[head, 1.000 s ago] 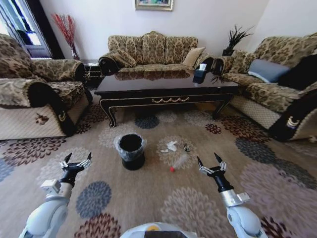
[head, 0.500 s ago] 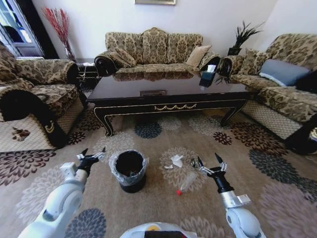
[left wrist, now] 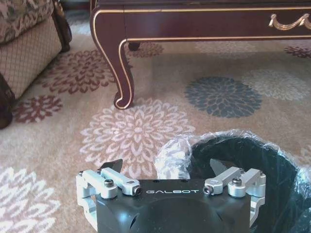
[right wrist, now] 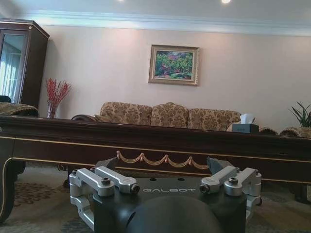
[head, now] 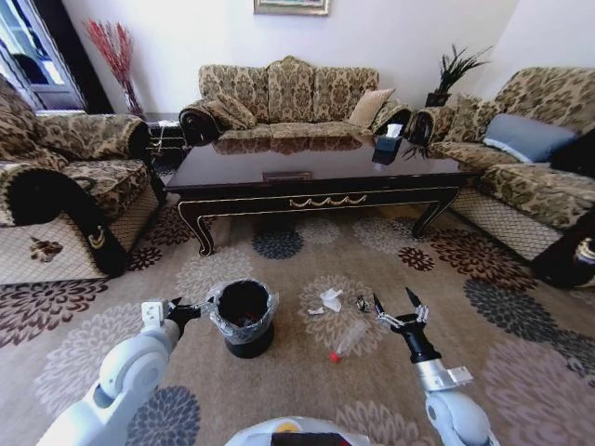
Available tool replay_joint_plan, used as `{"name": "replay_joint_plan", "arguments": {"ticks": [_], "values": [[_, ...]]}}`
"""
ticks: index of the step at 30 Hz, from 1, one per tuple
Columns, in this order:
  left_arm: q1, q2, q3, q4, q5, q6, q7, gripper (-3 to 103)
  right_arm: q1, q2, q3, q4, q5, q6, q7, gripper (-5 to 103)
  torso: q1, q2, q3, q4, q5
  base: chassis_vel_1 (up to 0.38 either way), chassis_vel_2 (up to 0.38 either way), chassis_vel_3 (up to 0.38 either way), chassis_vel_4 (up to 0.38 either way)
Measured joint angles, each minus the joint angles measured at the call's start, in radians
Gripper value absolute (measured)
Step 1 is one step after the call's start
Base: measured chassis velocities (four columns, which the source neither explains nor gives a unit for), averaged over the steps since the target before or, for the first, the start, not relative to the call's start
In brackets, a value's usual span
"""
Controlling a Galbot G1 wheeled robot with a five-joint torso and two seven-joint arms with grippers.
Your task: Move to the front of the table and pick up the trash from the floor, then place it into the trash bin.
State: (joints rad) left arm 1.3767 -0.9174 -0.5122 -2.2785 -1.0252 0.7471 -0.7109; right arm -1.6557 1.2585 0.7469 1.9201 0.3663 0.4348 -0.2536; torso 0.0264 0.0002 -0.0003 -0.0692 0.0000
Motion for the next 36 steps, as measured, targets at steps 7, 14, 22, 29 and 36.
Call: {"name": "replay_joint_plan", "arguments": {"ticks": [7,14,22,29,36], "values": [[-0.099,0.004,0.067,0.103,-0.117,-0.004,-0.071,100,-0.001,0.0,0.003,-0.003,-0.001,0.001,0.001,100,0.0,0.0,0.0,-0.0002,-0.0001,0.0,0.0,0.0,0.0],[-0.118,-0.043,0.111,0.17,-0.192,-0.007,-0.121,100,0.019,-0.015,-0.026,-0.023,-0.001,-0.002,0.003,100,0.0,0.0,0.0,0.0002,0.0,0.0,0.0,0.0,0.0],[-0.154,-0.081,0.127,0.26,-0.25,-0.01,-0.15,99,0.033,-0.029,-0.049,-0.036,0.0,-0.008,0.013,100,0.0,0.0,0.0,0.0001,0.0,0.0,0.0,0.0,0.0],[-0.201,-0.123,0.163,0.309,-0.273,-0.01,-0.17,98,0.04,-0.03,-0.061,-0.04,0.0,-0.01,0.013,100,0.0,0.0,0.0,0.0,0.0,0.0,0.0,0.0,0.0],[-0.237,-0.152,0.182,0.366,-0.32,-0.011,-0.2,82,0.039,-0.029,-0.064,-0.042,0.001,-0.012,0.014,100,0.0,0.0,0.0,0.0,0.0,0.0,0.0,0.0,0.0]]}}
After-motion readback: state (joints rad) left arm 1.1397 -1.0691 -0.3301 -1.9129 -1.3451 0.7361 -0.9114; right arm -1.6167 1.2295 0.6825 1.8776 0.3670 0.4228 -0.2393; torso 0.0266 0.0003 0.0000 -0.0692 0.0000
